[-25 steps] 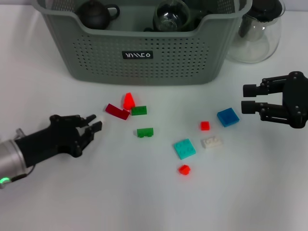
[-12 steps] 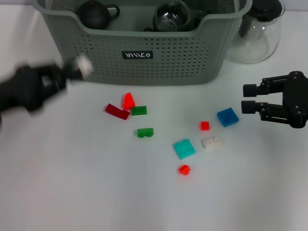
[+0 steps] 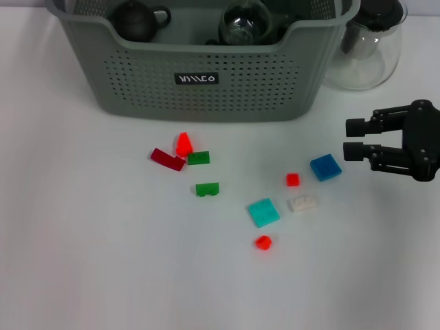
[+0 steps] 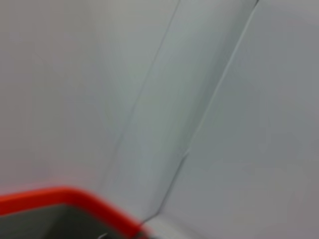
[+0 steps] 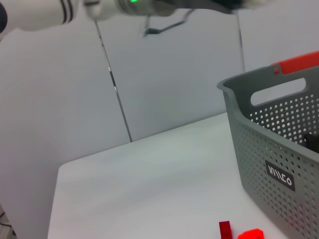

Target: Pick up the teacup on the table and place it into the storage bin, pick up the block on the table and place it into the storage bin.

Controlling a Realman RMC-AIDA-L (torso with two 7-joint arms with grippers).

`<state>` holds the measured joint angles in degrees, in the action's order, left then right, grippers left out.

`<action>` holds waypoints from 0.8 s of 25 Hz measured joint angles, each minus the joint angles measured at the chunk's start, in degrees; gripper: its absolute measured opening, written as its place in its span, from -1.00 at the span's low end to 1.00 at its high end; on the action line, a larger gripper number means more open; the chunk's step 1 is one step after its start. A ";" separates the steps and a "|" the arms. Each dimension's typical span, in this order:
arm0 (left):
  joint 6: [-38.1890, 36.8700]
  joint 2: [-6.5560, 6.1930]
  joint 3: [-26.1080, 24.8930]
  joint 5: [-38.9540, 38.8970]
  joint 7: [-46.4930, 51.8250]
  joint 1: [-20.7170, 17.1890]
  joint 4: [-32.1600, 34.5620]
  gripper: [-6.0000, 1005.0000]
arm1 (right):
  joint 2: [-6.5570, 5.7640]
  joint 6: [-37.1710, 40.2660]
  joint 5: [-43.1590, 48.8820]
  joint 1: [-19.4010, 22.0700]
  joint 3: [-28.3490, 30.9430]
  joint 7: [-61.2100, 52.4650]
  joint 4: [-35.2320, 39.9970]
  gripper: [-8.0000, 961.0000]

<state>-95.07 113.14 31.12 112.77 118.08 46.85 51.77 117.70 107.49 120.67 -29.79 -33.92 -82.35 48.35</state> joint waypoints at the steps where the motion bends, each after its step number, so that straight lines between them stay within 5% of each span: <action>1: 4.50 -0.23 4.50 1.01 2.32 1.44 0.04 -0.56 | 0.07 -0.01 0.01 -0.09 -0.01 0.03 0.00 -0.13; 3: 10.98 -0.02 10.83 3.00 5.10 3.37 -0.11 -0.55 | 0.17 -0.02 0.02 -0.23 -0.11 0.08 0.00 -0.13; 7: 22.44 2.86 20.60 6.09 6.81 6.13 -2.10 -0.53 | 0.24 -0.21 0.03 -0.35 -0.43 0.14 -0.01 -0.13; 13: 36.42 6.65 27.66 9.41 7.61 7.85 -6.23 -0.50 | 0.25 -0.27 0.03 -0.36 -0.52 0.17 -0.01 -0.13; 16: 42.79 7.24 28.94 10.49 8.59 8.96 -9.65 -0.48 | 0.26 -0.27 0.07 -0.35 -0.47 0.18 -0.01 -0.13; 20: 47.72 6.24 29.30 14.07 13.16 12.24 -15.74 -0.46 | 0.26 -0.27 0.08 -0.33 -0.39 0.18 -0.01 -0.13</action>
<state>-47.35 119.38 60.42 126.83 131.24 59.09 36.03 117.95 107.23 120.76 -30.12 -34.31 -82.17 48.34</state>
